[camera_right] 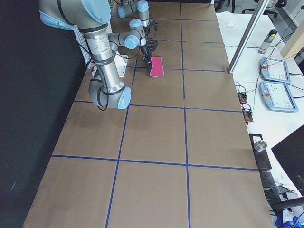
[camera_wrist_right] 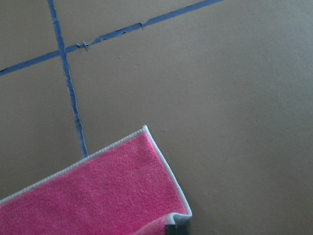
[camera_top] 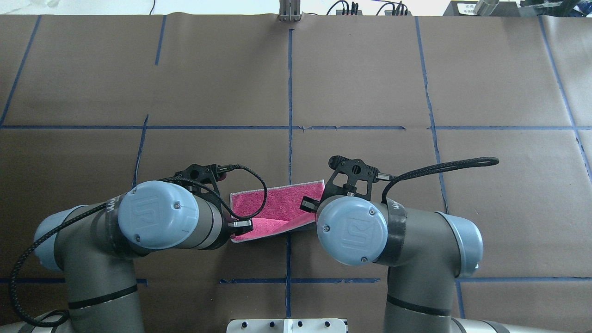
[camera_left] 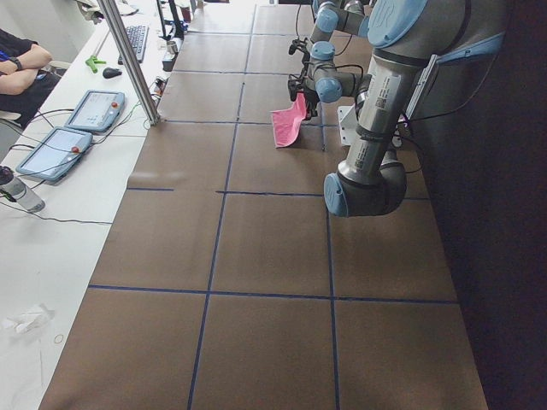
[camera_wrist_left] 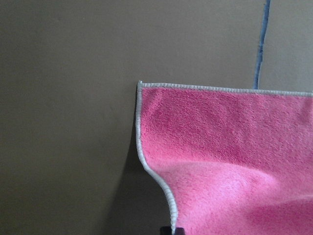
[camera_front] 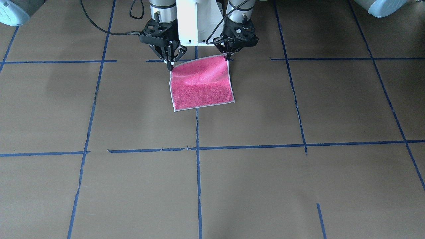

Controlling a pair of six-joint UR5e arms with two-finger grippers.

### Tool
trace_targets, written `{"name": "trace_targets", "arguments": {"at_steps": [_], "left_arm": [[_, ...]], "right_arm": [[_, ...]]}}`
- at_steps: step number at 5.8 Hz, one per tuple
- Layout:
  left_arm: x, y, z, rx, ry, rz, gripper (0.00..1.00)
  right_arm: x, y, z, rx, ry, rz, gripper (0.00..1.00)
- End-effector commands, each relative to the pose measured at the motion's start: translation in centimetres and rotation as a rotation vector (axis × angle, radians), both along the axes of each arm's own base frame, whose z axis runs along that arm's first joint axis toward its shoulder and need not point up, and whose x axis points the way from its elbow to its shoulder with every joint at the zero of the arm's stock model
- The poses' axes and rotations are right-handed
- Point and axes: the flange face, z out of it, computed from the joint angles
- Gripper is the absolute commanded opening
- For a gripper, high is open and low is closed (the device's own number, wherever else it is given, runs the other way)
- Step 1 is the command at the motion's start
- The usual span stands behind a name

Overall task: Fold towel twice with both arms
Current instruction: 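Lift the near edge with both grippers and fold it over the far edge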

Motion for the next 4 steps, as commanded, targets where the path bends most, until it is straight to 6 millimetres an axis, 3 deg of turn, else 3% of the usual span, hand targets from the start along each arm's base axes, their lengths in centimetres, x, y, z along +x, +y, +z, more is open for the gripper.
{"name": "trace_targets", "arguments": {"at_steps": [1,3,4], "left_arm": [[1.1,-1.1,1.4,0.004,-0.037,-0.012,0.05],[2.5,-3.5,0.9,0.024,-0.043,-0.023,0.06],[3.0,-4.7,1.6,0.03,-0.04,-0.034,0.06]], "right_arm": [[-2.6,-4.1,1.1,0.017,0.002,0.033,0.0],[-2.7,-5.9,1.8,0.024,0.029,0.04,0.0],[-2.8,-6.3,2.2,0.021,0.039,0.044,0.0]]}}
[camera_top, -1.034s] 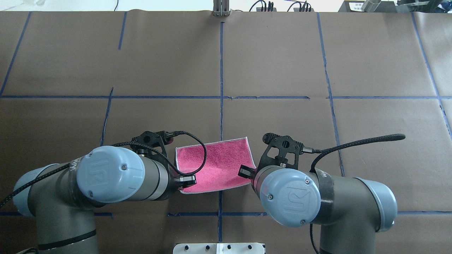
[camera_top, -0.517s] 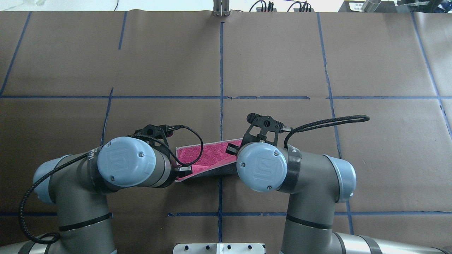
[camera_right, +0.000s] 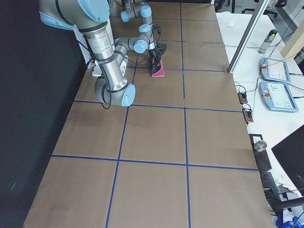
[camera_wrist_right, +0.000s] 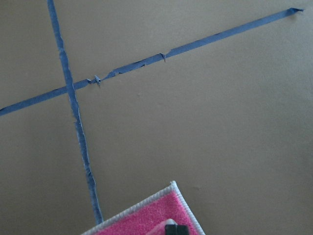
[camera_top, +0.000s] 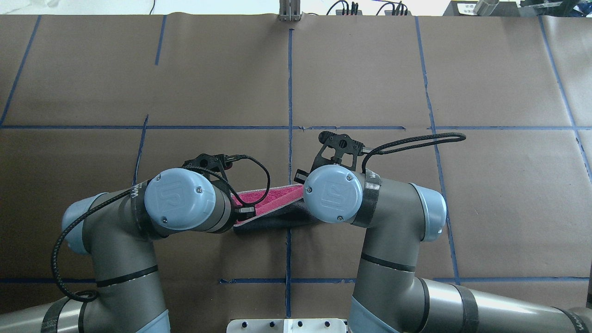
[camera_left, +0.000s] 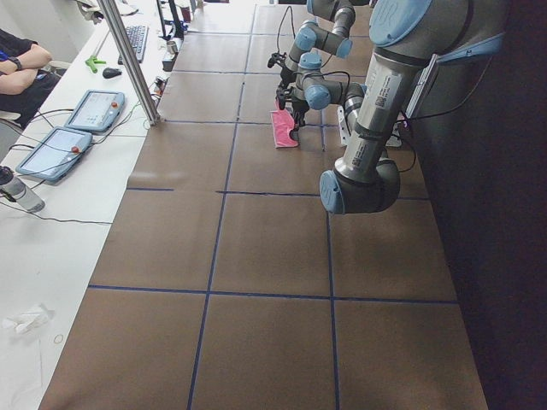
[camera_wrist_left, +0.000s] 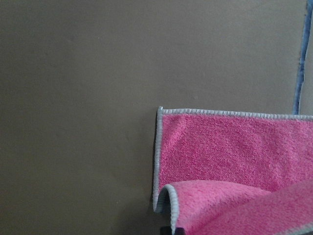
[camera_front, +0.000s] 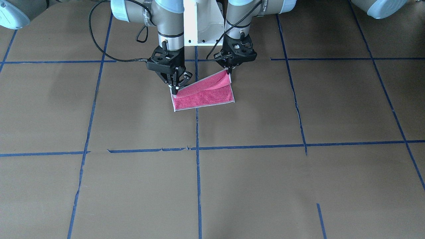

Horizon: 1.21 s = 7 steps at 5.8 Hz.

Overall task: Fold towel twice with both arms
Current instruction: 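Lift the near edge with both grippers and fold it over the far edge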

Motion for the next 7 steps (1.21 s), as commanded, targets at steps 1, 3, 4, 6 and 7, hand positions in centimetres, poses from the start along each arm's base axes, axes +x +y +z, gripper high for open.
{"name": "trace_targets", "arguments": {"at_steps": [1,3,4,6,7], "left_arm": [[1.4,-2.1,1.4,0.01,0.0,-0.014,0.06],[1.2,-3.1,1.6,0.013,-0.007,-0.026,0.13],[0.7,-5.6,1.8,0.032,-0.025,-0.04,0.31],[-1.2,-11.9,1.9,0.107,-0.074,-0.036,1.0],[-1.7,-11.6,1.3,0.071,-0.035,0.013,1.0]], "right_arm": [[-0.3,-1.0,0.8,-0.005,0.022,0.008,0.0],[-0.6,-1.4,1.3,-0.007,0.035,0.01,0.02],[-1.4,-3.7,1.7,0.002,0.0,0.041,0.18],[-0.9,-10.9,0.4,0.021,0.033,-0.059,1.0],[1.3,-12.7,0.1,-0.006,0.008,-0.123,1.0]]}}
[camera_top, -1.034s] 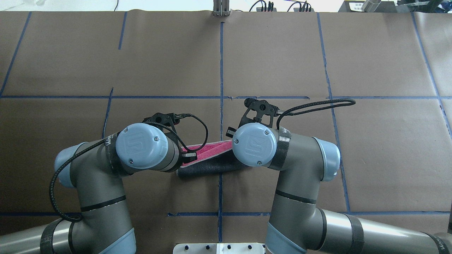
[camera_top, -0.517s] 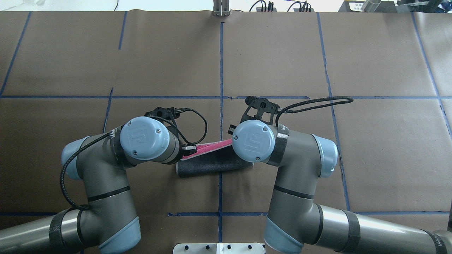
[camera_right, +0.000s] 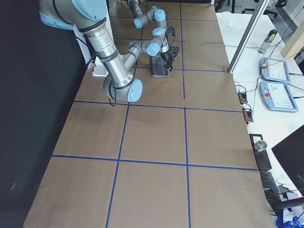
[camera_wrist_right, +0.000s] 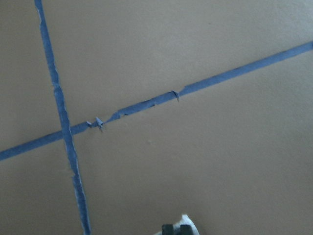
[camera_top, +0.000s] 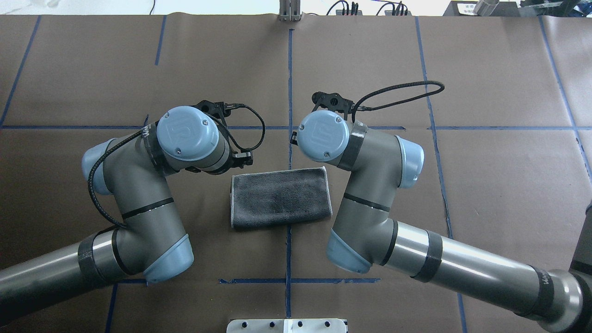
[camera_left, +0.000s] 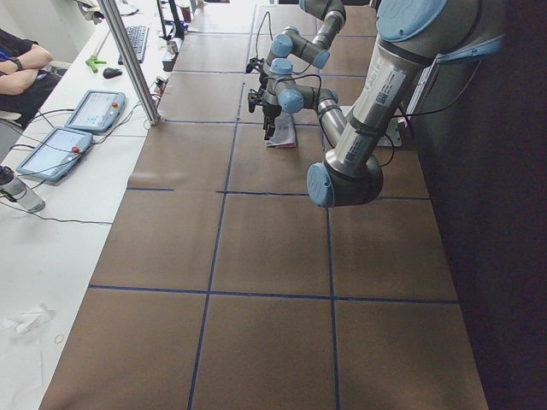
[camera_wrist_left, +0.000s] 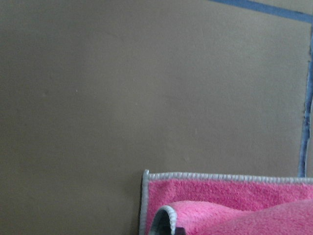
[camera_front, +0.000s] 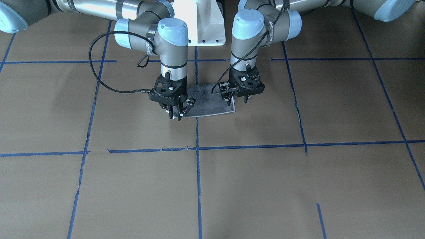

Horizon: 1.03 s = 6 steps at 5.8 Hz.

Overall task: Fold towel twice with both arms
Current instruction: 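Raise the right gripper away while the left gripper regrasps the folded end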

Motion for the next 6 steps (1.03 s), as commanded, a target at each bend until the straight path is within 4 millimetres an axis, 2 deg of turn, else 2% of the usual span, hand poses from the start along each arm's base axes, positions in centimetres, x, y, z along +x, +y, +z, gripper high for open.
{"name": "trace_targets", "arguments": {"at_steps": [1,2,3,4,5,6], "left_arm": [[-0.8,-0.2,-0.2,-0.04,0.031,0.069,1.0],[-1.2,0.5,-0.7,-0.03,0.046,0.076,1.0],[-1.4,2.3,-0.5,-0.023,0.057,0.094,1.0],[-1.2,5.3,0.3,-0.018,0.063,0.11,1.0],[0.3,7.5,0.7,-0.041,0.08,0.065,0.99],[2.4,10.0,0.7,-0.058,0.097,0.037,0.88]], "right_arm": [[3.5,-3.4,-0.5,0.006,-0.013,-0.088,1.0],[6.3,-4.7,-0.1,0.02,-0.023,-0.137,1.0],[11.4,-5.6,1.6,0.051,-0.035,-0.197,1.0],[17.2,-6.9,4.3,0.085,-0.032,-0.275,1.0],[22.8,-8.7,7.1,0.127,-0.029,-0.369,1.0],[26.7,-9.2,9.6,0.163,-0.018,-0.424,1.0]]}}
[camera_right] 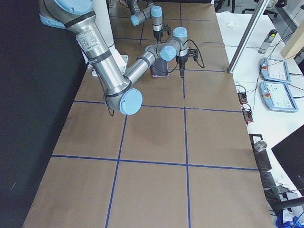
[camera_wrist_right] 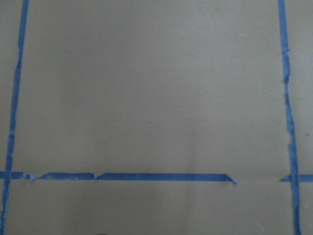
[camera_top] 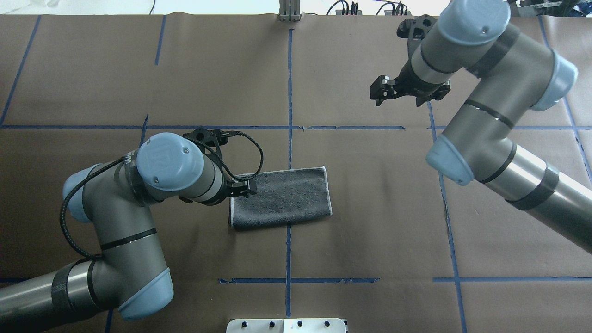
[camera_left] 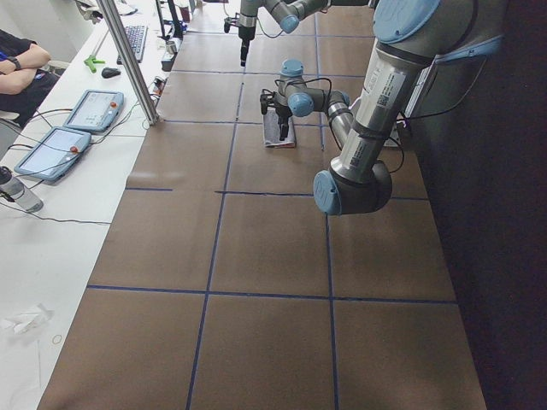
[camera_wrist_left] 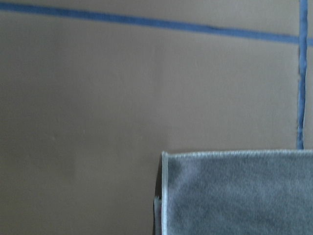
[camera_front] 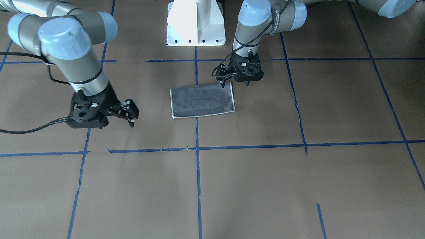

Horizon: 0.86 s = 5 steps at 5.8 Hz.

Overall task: Fold towel twice with both arms
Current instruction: 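Raise the right gripper away while the left gripper regrasps the folded end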

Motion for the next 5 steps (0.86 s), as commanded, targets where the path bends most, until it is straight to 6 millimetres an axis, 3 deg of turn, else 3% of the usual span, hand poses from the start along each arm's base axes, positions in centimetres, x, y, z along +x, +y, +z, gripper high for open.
{"name": "trace_targets", "arguments": {"at_steps": [1,2,3,5], "left_arm": [[3.2,3.9,0.6,-0.057,0.016,-0.056,0.73],[3.4,3.9,1.1,-0.062,0.031,-0.063,0.65],[4.4,3.5,2.5,-0.06,0.03,-0.063,0.64],[4.7,3.4,2.8,-0.057,0.04,-0.063,0.63]], "right_arm": [[5.8,0.1,3.5,0.045,0.007,-0.065,1.0],[5.9,0.2,3.4,0.047,0.006,-0.063,1.0],[5.9,0.3,3.4,0.05,0.008,-0.062,1.0],[6.0,0.3,3.6,0.049,0.014,-0.057,1.0]]}}
